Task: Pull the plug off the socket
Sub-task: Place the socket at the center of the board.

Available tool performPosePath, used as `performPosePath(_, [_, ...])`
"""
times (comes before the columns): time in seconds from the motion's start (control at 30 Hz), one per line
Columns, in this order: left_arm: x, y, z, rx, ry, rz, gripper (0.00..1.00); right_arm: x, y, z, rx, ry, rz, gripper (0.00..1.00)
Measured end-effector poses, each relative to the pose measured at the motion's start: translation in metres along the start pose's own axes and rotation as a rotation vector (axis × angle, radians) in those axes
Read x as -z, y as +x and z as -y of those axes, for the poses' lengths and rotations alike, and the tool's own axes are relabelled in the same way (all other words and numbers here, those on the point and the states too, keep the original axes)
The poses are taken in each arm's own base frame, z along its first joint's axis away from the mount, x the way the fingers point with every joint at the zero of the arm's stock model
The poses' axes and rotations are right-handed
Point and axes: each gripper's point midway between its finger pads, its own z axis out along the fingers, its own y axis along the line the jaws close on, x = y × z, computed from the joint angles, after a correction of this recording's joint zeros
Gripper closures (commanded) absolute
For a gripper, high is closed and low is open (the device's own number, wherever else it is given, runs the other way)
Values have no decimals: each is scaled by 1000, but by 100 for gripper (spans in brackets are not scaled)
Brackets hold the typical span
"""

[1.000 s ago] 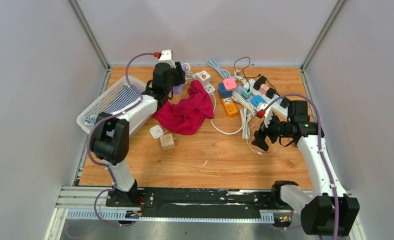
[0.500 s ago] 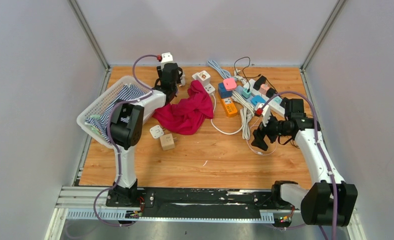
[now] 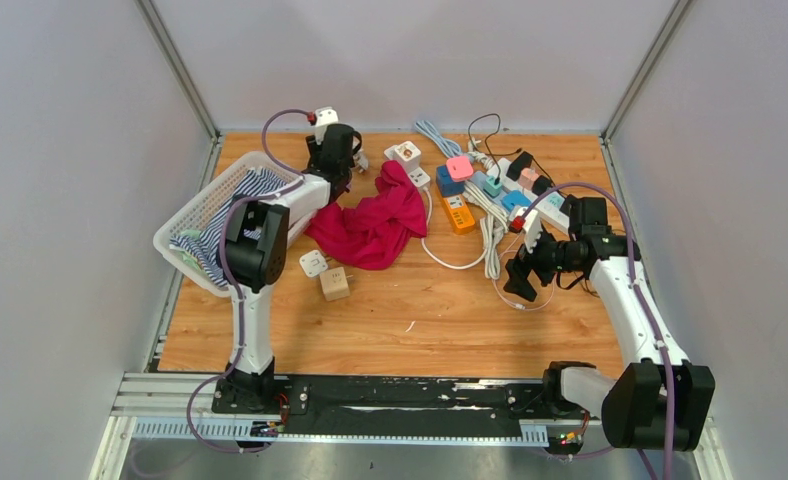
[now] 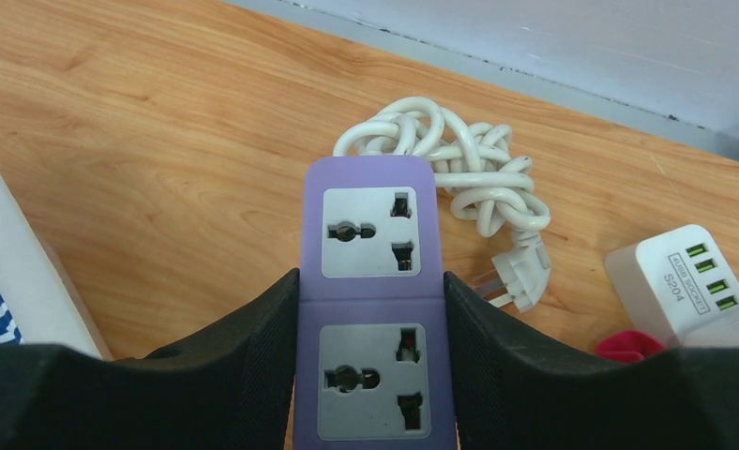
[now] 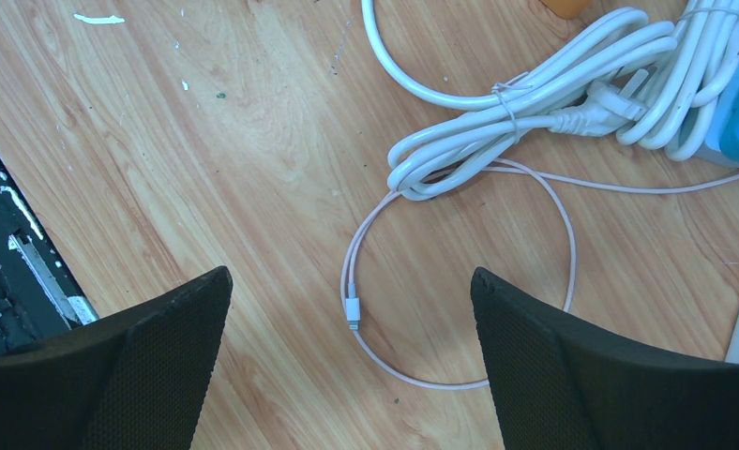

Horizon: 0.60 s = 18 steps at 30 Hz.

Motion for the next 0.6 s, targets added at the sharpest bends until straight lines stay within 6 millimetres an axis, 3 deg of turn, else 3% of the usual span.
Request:
performPosePath(0.1, [-1,2,-1,8,11,-14,41,0,0,0,0,0,0,2])
performPosePath(0.27, [0,12,6,-1,72,-52,26,0,0,0,0,0,0,2])
performPosePath(0.43, [13,18,12,-29,147,-92,12,0,0,0,0,-1,1,2])
performPosePath(0.6, [41,-6,23,-49,274,-74,6,0,-1,-1,2,-2,5,2])
